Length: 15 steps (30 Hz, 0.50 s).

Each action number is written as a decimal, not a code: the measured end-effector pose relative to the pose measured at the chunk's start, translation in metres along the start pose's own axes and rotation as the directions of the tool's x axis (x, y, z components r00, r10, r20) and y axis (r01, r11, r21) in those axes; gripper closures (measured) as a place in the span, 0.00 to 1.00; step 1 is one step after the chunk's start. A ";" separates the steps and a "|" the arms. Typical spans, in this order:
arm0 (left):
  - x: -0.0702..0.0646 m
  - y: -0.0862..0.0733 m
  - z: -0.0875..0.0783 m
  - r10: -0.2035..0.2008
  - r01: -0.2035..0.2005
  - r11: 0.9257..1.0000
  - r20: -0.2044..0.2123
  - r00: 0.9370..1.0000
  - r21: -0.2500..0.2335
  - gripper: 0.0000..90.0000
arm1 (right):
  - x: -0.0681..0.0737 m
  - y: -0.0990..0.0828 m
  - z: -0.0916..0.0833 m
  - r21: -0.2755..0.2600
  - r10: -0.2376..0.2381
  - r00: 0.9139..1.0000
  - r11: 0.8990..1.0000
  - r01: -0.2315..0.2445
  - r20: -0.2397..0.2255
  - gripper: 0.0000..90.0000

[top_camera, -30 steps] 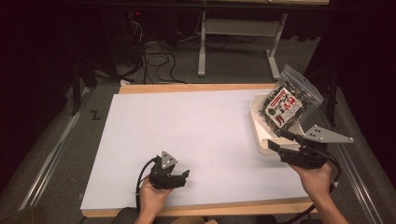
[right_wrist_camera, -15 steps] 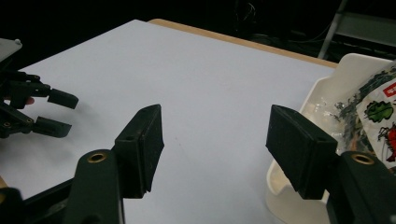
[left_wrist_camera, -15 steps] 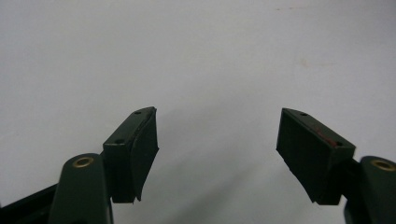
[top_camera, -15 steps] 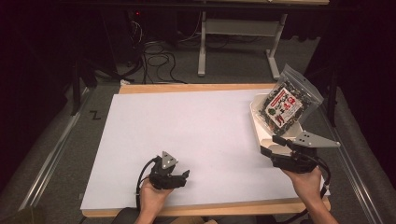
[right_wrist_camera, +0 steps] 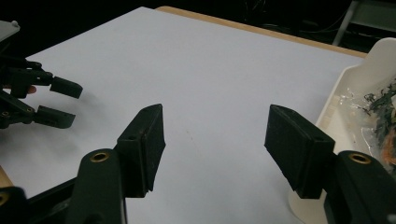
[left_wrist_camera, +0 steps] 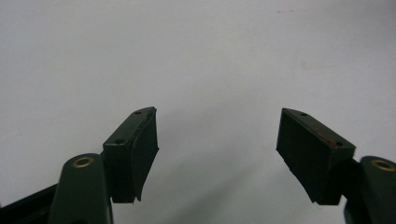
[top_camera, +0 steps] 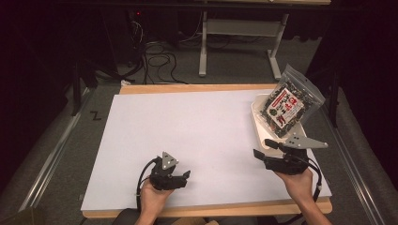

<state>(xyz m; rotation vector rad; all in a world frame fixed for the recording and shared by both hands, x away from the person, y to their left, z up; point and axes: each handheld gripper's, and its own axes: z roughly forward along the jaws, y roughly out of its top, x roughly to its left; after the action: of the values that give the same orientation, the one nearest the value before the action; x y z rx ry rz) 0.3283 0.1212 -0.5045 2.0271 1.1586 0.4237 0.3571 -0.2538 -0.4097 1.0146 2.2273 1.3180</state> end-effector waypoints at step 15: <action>0.001 0.000 -0.001 -0.004 0.004 1.000 -0.003 1.000 -0.004 0.33 | 0.003 -0.004 0.017 0.039 0.011 1.000 0.999 -0.011 -0.007 0.43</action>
<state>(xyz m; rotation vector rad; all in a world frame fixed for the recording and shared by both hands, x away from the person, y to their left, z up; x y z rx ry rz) 0.3281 0.1225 -0.5043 2.0211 1.1626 0.4271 0.3639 -0.2428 -0.4215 1.0386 2.2649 1.2894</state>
